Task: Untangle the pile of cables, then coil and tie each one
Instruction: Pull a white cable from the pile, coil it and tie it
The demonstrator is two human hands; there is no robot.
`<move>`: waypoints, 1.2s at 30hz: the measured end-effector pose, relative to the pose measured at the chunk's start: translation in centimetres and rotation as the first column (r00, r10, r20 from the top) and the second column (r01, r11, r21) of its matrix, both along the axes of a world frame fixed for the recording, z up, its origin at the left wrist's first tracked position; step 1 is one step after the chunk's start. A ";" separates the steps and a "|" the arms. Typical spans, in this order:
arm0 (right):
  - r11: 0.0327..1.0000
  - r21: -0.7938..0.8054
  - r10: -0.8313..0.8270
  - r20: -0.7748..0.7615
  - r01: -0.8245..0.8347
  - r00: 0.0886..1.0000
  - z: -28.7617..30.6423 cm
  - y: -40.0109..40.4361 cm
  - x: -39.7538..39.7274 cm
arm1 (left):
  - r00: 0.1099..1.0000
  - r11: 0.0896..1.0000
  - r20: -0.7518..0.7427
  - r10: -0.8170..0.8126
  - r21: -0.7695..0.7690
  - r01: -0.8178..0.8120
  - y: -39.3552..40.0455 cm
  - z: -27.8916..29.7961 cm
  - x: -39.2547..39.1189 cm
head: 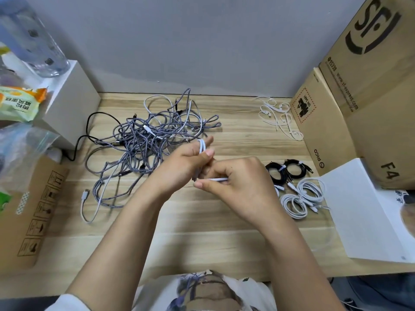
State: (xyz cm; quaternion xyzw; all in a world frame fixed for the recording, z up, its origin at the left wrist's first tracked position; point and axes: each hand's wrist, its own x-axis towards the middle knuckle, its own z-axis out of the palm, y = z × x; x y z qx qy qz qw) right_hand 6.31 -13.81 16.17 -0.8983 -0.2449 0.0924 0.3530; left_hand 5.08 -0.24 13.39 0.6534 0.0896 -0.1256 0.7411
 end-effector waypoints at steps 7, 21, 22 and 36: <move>0.948 0.292 -0.124 -0.035 0.129 0.992 0.4 -0.7 0.6 | 0.960 0.960 -0.015 -0.278 0.021 0.278 0.4 0.4 -0.7; 0.880 0.473 0.018 -0.108 0.036 0.994 -0.8 -0.4 1.6 | 0.905 0.510 0.381 -0.190 -0.749 0.423 0.7 1.7 -0.2; 0.906 0.423 0.010 -0.113 0.039 0.994 -1.0 -0.3 1.5 | 0.921 0.516 0.359 -0.149 -0.767 0.382 0.9 2.1 0.0; 0.993 -0.017 0.122 0.100 -0.121 0.987 0.3 -0.2 -0.2 | 0.977 0.975 0.147 0.152 -0.187 -0.123 0.1 0.6 0.5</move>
